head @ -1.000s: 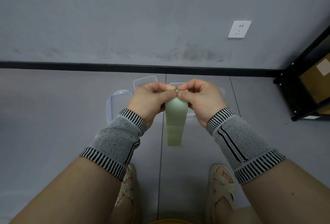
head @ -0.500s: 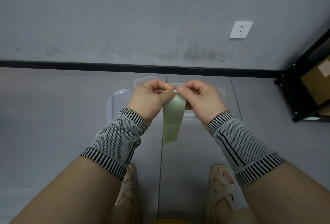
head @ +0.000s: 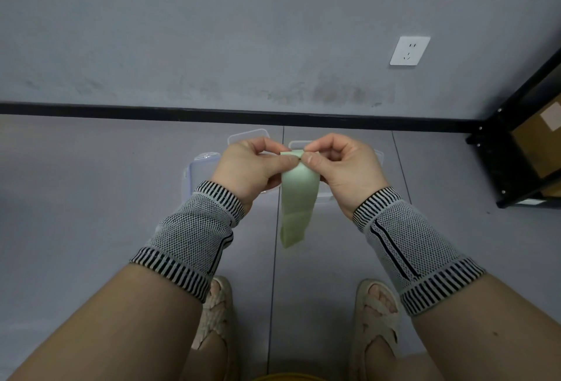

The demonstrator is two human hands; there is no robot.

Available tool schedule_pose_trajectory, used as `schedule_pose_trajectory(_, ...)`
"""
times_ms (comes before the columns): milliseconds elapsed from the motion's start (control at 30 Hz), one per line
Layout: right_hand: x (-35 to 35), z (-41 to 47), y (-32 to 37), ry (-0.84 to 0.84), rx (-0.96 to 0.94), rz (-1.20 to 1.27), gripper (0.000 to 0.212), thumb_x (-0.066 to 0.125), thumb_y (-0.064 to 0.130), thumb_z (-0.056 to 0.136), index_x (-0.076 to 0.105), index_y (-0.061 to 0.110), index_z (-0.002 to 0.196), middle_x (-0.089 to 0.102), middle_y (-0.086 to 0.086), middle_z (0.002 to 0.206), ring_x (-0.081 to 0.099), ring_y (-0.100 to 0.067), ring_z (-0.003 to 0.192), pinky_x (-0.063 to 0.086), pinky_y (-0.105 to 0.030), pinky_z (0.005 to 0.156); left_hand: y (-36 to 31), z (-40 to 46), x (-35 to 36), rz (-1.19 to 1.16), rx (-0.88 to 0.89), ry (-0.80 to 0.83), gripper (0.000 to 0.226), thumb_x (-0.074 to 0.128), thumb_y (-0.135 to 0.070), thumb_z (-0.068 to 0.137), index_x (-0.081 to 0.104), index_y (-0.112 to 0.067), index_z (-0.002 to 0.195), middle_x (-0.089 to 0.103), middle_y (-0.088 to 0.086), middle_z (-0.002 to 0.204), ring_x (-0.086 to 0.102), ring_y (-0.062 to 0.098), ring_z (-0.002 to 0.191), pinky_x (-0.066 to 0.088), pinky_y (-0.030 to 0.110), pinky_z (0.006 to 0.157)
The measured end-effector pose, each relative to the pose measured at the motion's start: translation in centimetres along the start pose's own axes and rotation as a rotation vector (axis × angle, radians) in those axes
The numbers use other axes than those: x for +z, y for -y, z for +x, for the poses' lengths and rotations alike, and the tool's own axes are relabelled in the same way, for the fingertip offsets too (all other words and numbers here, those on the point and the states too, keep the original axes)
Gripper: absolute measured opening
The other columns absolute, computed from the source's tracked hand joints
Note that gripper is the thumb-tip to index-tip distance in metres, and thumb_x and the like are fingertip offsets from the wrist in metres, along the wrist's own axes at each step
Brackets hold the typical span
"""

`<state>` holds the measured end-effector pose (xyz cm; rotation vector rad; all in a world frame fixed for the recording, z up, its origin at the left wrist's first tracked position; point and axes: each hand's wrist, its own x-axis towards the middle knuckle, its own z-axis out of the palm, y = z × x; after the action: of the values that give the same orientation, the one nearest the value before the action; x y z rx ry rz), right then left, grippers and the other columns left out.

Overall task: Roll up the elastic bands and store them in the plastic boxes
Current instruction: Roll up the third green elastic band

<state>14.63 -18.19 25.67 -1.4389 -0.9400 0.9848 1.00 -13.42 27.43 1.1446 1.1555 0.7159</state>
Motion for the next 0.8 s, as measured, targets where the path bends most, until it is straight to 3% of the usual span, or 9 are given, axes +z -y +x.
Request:
schedule_pose_trajectory(167,-0.04,0.0,0.08,-0.006,-0.019,0.019,0.024,0.071,0.0,0.078,0.064,0.021,0.069,0.06,0.001,0.064,0.057,-0.023,0.068,0.053,-0.053,0.079,0.0,-0.19,0.19,-0.08,0.022,0.04,0.01,0.069,-0.001,0.079,0.064,-0.009,0.078,0.063,0.012,0.075,0.06,0.023,0.072,0.051,0.033,0.075)
schedule_pose_trajectory(300,0.14,-0.1,0.17,0.001,-0.018,0.039,0.023,0.069,-0.003,0.079,0.063,0.019,0.073,0.062,0.003,0.065,0.058,-0.02,0.069,0.053,-0.049,0.083,-0.01,-0.19,0.37,-0.043,0.089,-0.01,0.016,0.066,0.005,0.079,0.062,-0.01,0.075,0.061,0.014,0.075,0.057,0.029,0.079,0.048,0.041,0.079)
schedule_pose_trajectory(400,0.07,-0.06,0.06,0.006,0.026,0.09,0.021,0.071,-0.001,0.079,0.065,0.019,0.083,0.068,-0.002,0.073,0.066,-0.024,0.076,0.055,-0.048,0.085,-0.07,-0.11,0.24,-0.037,0.113,-0.028,0.02,0.065,0.008,0.079,0.061,-0.011,0.073,0.06,0.014,0.074,0.057,0.03,0.08,0.05,0.044,0.086)
schedule_pose_trajectory(500,-0.05,-0.02,-0.05,0.01,0.064,0.093,0.016,0.074,0.004,0.078,0.066,0.016,0.084,0.071,-0.008,0.077,0.069,-0.025,0.076,0.057,-0.045,0.077,-0.06,-0.08,0.08,-0.032,0.136,-0.039,0.021,0.066,0.008,0.078,0.062,-0.011,0.071,0.059,0.016,0.078,0.058,0.03,0.08,0.05,0.046,0.088)
schedule_pose_trajectory(667,-0.15,-0.07,0.16,0.004,0.062,0.089,0.007,0.073,0.009,0.08,0.067,0.012,0.08,0.071,-0.016,0.081,0.069,-0.027,0.074,0.058,-0.043,0.074,0.14,0.0,0.27,-0.014,0.169,-0.05,0.021,0.066,0.01,0.076,0.061,-0.01,0.071,0.063,0.015,0.081,0.06,0.029,0.081,0.052,0.043,0.087)
schedule_pose_trajectory(800,-0.36,-0.14,0.33,-0.018,0.024,0.07,0.01,0.072,0.006,0.08,0.066,0.014,0.079,0.07,-0.022,0.087,0.068,-0.034,0.079,0.057,-0.046,0.077,0.07,0.03,0.4,-0.094,0.111,-0.01,0.019,0.065,0.009,0.079,0.061,-0.009,0.08,0.065,0.008,0.073,0.065,0.02,0.069,0.056,0.03,0.071)
